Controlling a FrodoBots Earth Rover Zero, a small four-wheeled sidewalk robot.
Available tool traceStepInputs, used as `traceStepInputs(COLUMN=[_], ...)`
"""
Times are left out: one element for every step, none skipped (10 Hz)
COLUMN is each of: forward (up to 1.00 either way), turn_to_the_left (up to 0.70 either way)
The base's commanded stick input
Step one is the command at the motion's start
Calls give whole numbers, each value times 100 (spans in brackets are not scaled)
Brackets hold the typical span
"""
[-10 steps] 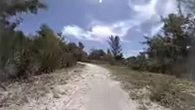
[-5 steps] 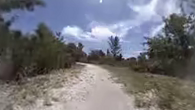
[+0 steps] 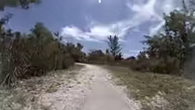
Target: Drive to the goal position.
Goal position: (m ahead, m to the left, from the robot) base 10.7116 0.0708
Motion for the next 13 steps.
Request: traceStepInputs(forward=[50, 50, 50, 50, 50, 50, 50, 50, 50, 50, 50, 50, 50], turn_to_the_left=[0, 28, 50, 0, 0, 0, 0, 0, 0, 0, 0, 0, 0])
